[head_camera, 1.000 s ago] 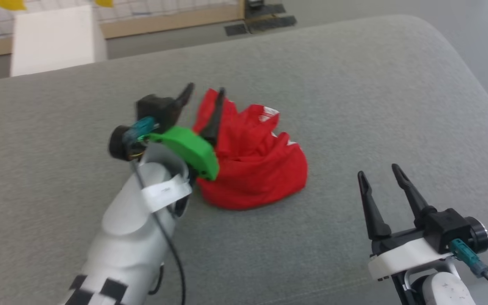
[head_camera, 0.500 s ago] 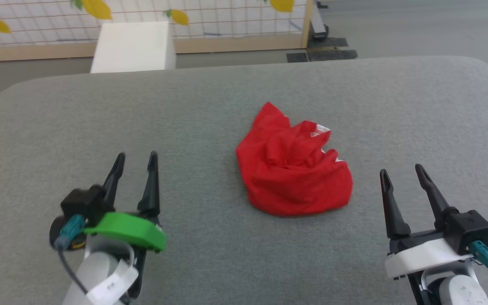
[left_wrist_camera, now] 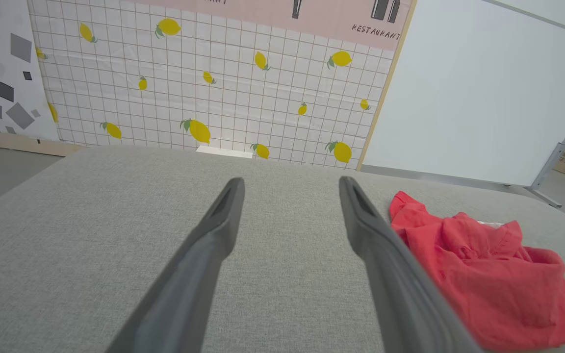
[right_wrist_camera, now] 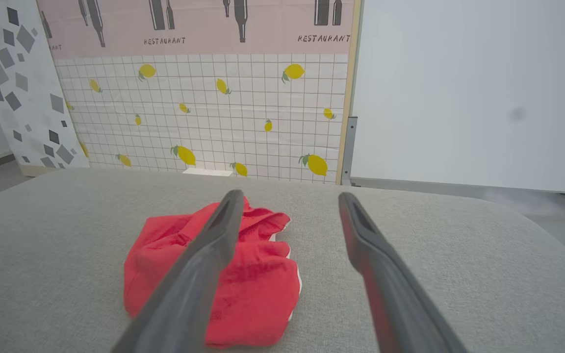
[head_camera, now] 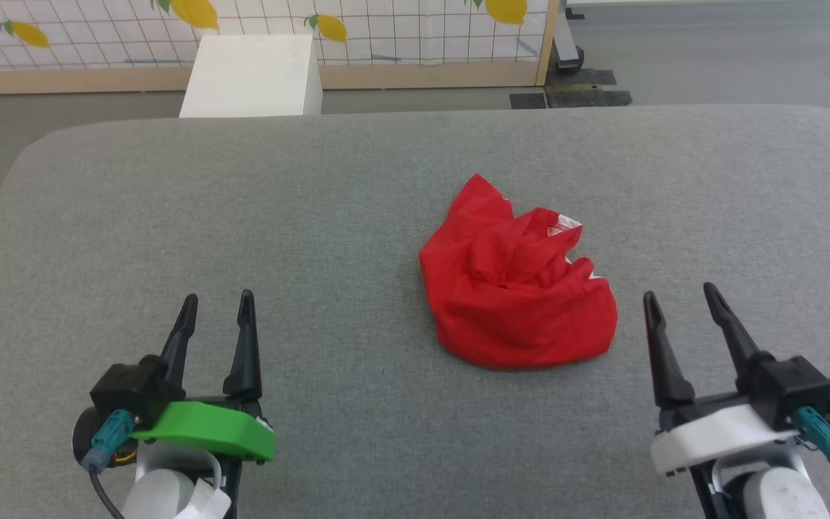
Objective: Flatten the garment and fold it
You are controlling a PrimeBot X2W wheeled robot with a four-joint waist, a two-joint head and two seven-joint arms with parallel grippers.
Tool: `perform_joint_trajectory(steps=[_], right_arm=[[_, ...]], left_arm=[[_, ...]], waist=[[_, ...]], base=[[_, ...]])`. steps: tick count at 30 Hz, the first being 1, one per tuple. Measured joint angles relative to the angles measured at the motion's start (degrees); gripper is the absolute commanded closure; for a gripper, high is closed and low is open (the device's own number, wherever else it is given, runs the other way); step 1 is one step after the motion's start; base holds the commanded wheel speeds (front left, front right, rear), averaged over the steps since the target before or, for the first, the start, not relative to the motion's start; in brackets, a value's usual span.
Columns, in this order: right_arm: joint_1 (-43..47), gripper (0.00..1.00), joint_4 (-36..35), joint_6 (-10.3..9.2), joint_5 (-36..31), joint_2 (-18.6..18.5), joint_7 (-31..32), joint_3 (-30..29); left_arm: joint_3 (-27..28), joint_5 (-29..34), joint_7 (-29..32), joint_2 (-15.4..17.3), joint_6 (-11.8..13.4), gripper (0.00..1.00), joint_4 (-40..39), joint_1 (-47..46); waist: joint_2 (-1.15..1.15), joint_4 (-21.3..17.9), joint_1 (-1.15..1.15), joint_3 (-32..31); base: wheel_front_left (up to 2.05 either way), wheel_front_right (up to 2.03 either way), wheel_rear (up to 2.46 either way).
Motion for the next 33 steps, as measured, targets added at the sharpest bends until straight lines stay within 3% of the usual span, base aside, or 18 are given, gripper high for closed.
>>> perform_joint_trajectory(steps=[5, 10, 16, 22, 23, 24, 25, 26, 33], right_arm=[[-6.6, 0.0, 2.0, 0.0, -0.9, 0.0, 6.3, 4.4], [-17.3, 0.0, 11.5, 0.0, -0.8, 0.1, 21.0, 11.1], [-27.4, 0.0, 23.5, 0.0, 1.9, 0.0, 35.4, 11.7], [-33.0, 0.0, 30.0, -0.01, 2.5, 0.0, 41.0, 14.2], [-33.7, 0.04, 30.7, -0.01, 2.6, 0.0, 41.1, 14.7], [-34.2, 0.29, 31.2, -0.01, 2.7, 0.0, 41.3, 15.1], [-34.7, 0.76, 31.7, -0.01, 3.0, 0.0, 41.5, 15.5], [-35.0, 1.0, 32.1, -0.01, 3.5, 0.0, 41.5, 16.0], [-36.7, 1.0, 31.7, -0.01, 6.9, 0.0, 38.1, 19.6]], left_arm=[[0.5, 0.5, 0.0, -0.8, -0.4, 0.0, -0.7, -0.1], [0.5, 0.6, 0.0, -1.2, -0.7, 0.0, -1.0, -0.3], [0.1, 0.7, 0.0, -1.6, -1.2, 0.0, -1.5, -2.1], [-0.3, 0.6, 0.0, -1.8, -1.3, 0.0, -1.4, -3.4], [-0.4, 0.6, 0.0, -1.9, -1.5, 0.0, -1.4, -3.4], [-0.4, 0.5, 0.0, -1.9, -1.6, 0.0, -1.4, -3.4], [-0.4, 0.5, 0.0, -1.9, -1.7, 0.0, -1.3, -3.4], [-0.3, 0.5, 0.0, -1.9, -1.7, 0.0, -1.3, -3.4], [-0.5, 0.0, 0.0, -1.9, -1.7, 0.0, -0.9, -3.4]], waist=[[0.0, 0.6, 0.0, 1.1], [0.0, 1.6, 0.0, 2.7], [0.0, 3.5, 0.0, 5.1], [0.0, 6.0, 0.0, 7.3], [0.0, 6.4, 0.0, 7.6], [0.0, 6.7, 0.0, 7.9], [0.0, 7.0, 0.0, 8.1], [0.0, 7.3, 0.0, 8.4], [0.0, 8.3, 0.0, 8.4]], base=[[0.0, 0.0, 0.0], [0.0, 0.0, 0.0], [0.0, 0.0, 0.0], [0.0, 0.0, 0.0], [0.0, 0.0, 0.0], [0.0, 0.0, 0.0], [0.0, 0.0, 0.0], [0.0, 0.0, 0.0], [0.0, 0.0, 0.0]])
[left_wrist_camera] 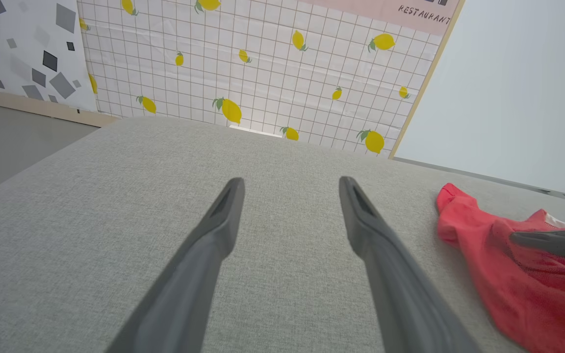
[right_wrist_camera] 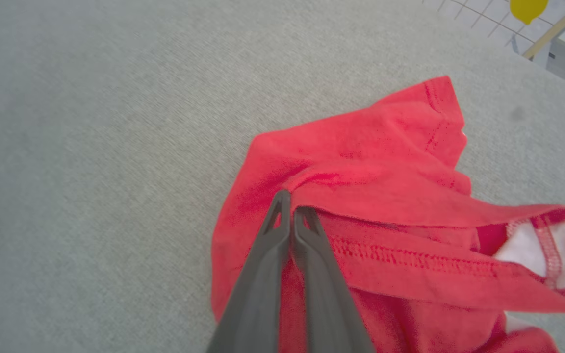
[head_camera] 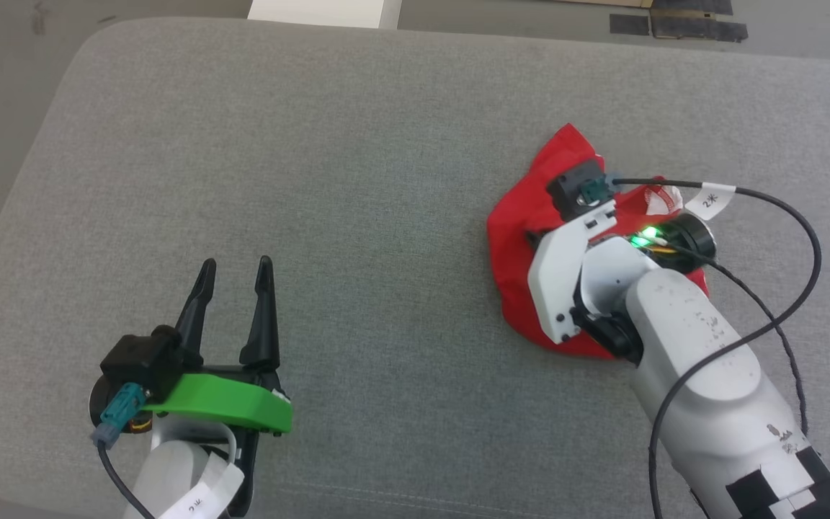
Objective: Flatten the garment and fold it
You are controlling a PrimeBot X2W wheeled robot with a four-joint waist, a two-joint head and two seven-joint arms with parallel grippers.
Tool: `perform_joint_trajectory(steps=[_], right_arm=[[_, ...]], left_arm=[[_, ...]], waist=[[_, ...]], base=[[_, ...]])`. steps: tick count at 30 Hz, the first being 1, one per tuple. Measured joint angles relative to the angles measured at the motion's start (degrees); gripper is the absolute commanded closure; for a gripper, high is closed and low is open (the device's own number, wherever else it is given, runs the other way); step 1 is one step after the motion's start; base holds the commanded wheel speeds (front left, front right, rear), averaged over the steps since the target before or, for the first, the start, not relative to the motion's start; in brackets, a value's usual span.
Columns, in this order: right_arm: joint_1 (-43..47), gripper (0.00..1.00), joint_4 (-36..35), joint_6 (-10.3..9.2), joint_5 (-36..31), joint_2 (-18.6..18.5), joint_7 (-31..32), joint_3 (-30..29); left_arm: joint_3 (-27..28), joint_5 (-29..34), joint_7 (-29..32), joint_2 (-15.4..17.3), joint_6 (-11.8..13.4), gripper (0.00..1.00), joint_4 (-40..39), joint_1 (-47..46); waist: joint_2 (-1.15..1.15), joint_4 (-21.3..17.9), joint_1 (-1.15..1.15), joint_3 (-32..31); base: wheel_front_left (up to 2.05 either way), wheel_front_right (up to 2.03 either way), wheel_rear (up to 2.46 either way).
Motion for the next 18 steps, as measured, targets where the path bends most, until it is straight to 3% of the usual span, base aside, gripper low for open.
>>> perform_joint_trajectory(steps=[11, 18], right_arm=[[-8.9, 1.0, -10.2, 0.0, 11.8, 0.0, -11.7, 7.4], [-11.2, 1.0, -15.7, 0.0, 14.5, 0.1, -19.6, 2.9]], left_arm=[[0.2, 0.0, 0.0, 0.0, 0.0, 0.0, 0.9, 0.1], [-0.1, 0.1, 0.0, -0.1, 0.0, 0.0, 1.0, 0.8]], waist=[[0.0, -1.1, 0.0, -2.5], [0.0, -1.5, 0.0, -4.3]], base=[[0.0, 0.0, 0.0], [0.0, 0.0, 0.0]])
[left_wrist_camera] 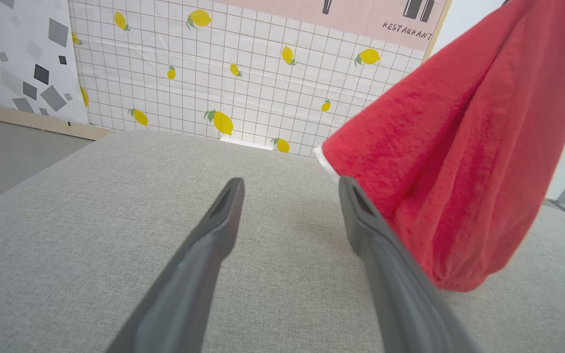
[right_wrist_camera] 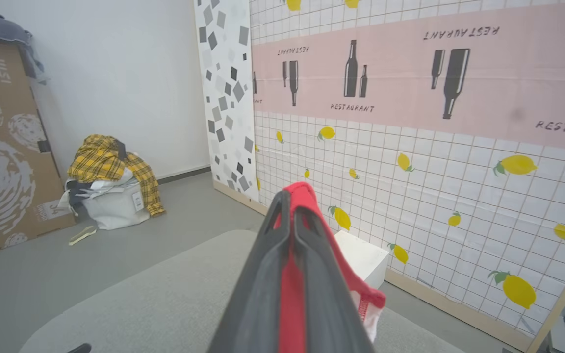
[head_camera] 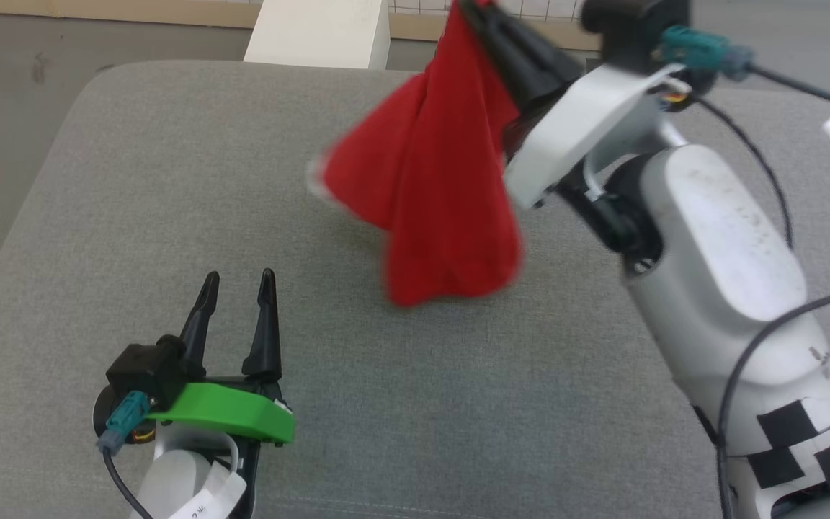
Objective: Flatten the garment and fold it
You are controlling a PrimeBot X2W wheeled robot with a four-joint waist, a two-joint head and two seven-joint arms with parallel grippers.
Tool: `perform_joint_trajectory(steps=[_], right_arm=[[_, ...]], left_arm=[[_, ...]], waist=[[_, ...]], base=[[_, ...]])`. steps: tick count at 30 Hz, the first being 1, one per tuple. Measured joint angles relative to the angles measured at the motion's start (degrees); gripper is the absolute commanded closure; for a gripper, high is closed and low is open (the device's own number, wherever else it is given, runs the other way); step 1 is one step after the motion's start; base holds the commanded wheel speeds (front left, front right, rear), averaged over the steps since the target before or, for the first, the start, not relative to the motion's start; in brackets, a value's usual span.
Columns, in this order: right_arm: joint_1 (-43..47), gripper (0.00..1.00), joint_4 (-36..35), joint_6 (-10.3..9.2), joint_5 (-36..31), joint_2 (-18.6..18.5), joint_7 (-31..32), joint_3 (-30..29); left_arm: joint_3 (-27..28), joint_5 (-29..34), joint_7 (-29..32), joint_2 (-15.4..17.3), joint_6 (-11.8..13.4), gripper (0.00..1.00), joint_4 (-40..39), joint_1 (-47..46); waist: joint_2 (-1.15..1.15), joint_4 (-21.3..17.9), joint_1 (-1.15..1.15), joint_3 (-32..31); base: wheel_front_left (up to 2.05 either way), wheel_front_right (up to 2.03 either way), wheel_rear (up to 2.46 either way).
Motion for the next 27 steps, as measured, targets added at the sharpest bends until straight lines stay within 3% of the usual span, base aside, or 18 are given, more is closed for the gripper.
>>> perform_joint_trajectory(steps=[4, 10, 16, 17, 18, 19, 23, 27], right_arm=[[3.7, 1.0, 1.7, 0.0, -4.4, -0.5, 1.3, -9.0], [15.8, 1.0, 6.9, 0.0, -14.9, -4.2, 7.4, -24.2], [24.9, 1.0, 6.8, 0.0, -23.4, -3.4, 11.2, -36.7], [26.0, 0.96, 6.3, 0.0, -24.4, -3.1, 11.8, -38.3], [27.3, 0.09, 5.3, 0.0, -25.7, -2.8, 12.4, -39.7], [28.6, 0.0, 4.3, 0.0, -27.2, -2.4, 13.0, -40.8], [32.9, 0.0, -1.8, 0.0, -29.4, -1.3, 12.0, -42.5], [36.0, 0.0, -9.5, -0.01, -29.1, -0.9, 7.5, -36.5]], left_arm=[[0.0, 0.0, 0.0, 0.0, 0.0, 0.0, -0.1, 0.5], [-0.1, 0.2, 0.0, 0.0, 0.0, 0.0, -0.3, 0.9], [0.1, 0.4, 0.0, -0.1, 0.0, 0.0, -0.6, 0.9], [0.1, 0.4, 0.0, -0.1, 0.0, 0.0, -0.6, 0.9], [0.0, 0.4, 0.0, -0.1, 0.0, 0.0, -0.6, 0.8], [0.0, 0.4, 0.0, -0.1, 0.0, 0.0, -0.6, 0.8], [-0.2, 0.4, 0.0, -0.1, 0.0, 0.0, -0.5, 0.7], [-0.3, 0.4, 0.0, -0.1, 0.0, 0.0, -0.4, 0.7]], waist=[[0.0, -0.2, 0.0, -0.7], [0.0, -0.3, 0.0, -0.3], [0.0, -1.1, 0.0, 0.8], [0.0, -1.3, 0.0, 1.0], [0.0, -1.5, 0.0, 1.1], [0.0, -1.7, 0.0, 1.2], [0.0, -2.2, 0.0, 1.3], [0.0, -2.3, 0.0, 0.7]], base=[[0.0, 0.0, 0.0], [0.0, 0.0, 0.0], [0.0, 0.0, 0.0], [0.0, 0.0, 0.0], [0.0, 0.0, 0.0], [0.0, 0.0, 0.0], [0.0, 0.0, 0.0], [0.0, 0.0, 0.0]])
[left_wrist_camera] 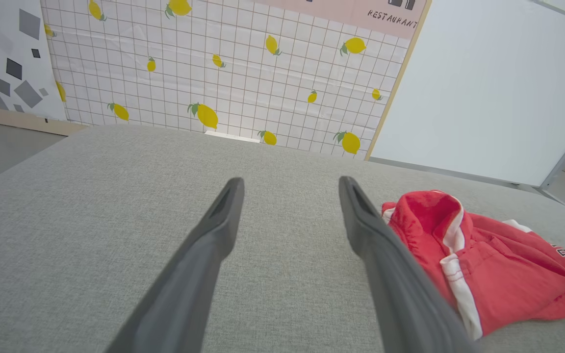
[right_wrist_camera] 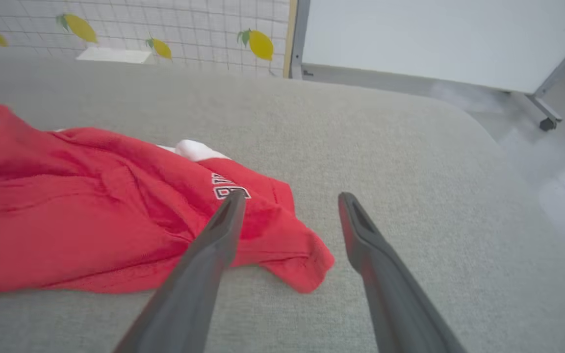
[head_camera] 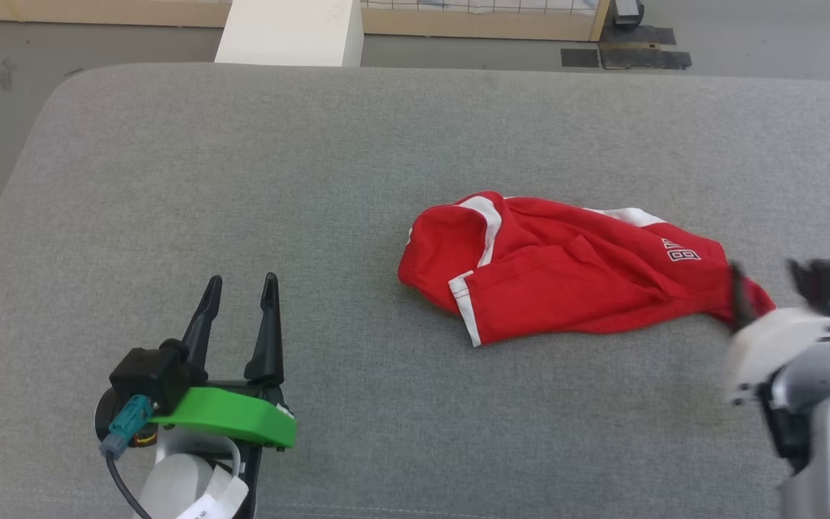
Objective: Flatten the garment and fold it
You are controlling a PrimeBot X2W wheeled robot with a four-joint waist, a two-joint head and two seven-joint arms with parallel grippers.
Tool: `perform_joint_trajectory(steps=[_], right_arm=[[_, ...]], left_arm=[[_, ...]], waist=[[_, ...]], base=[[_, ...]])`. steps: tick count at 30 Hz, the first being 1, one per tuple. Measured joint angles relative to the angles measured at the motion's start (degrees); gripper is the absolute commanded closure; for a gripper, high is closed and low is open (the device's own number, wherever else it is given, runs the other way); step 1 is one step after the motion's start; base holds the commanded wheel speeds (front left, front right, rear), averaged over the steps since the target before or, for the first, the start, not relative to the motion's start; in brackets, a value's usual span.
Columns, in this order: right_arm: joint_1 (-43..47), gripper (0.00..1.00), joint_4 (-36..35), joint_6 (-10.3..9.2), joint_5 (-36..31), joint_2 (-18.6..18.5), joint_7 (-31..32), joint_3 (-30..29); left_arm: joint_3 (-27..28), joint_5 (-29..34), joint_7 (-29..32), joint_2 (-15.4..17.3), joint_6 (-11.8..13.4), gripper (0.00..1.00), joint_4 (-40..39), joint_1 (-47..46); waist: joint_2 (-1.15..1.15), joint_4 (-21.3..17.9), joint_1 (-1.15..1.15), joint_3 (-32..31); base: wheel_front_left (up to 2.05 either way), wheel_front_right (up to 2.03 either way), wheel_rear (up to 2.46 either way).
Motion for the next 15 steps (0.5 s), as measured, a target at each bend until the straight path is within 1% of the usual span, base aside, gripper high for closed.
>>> perform_joint_trajectory(steps=[3, 6, 7, 10, 15], right_arm=[[2.1, 0.0, -6.1, 0.01, 2.0, 0.4, -3.1, 10.9], [2.4, 0.0, -8.6, 0.01, 3.3, 0.7, -3.8, 20.6], [2.2, 0.0, -8.7, 0.01, 3.4, 0.7, -3.9, 22.9], [-0.1, 0.0, -5.6, 0.01, 3.7, 0.8, -3.5, 29.1], [-5.9, 0.0, 3.6, 0.01, 2.1, 0.8, -0.3, 33.6]], left_arm=[[0.0, 0.0, 0.0, 0.0, 0.0, 0.0, -0.1, 0.0], [-0.1, 0.0, 0.0, 0.0, 0.0, 0.0, -0.4, -0.2], [-0.2, 0.0, 0.0, 0.0, 0.0, 0.0, -0.5, -0.4], [-0.6, -0.1, 0.0, 0.0, 0.0, 0.0, -1.2, -1.3], [-1.6, -0.6, 0.0, 0.0, 0.0, 0.0, -1.5, -2.5]], waist=[[0.0, 0.0, 0.0, -0.1], [0.0, 0.3, 0.0, 0.4], [0.0, 0.4, 0.0, 0.6], [0.0, 1.0, 0.0, 1.5], [0.0, 2.7, 0.0, 3.2]], base=[[0.0, 0.0, 0.0], [0.0, 0.0, 0.0], [0.0, 0.0, 0.0], [0.0, 0.0, 0.0], [0.0, 0.0, 0.0]])
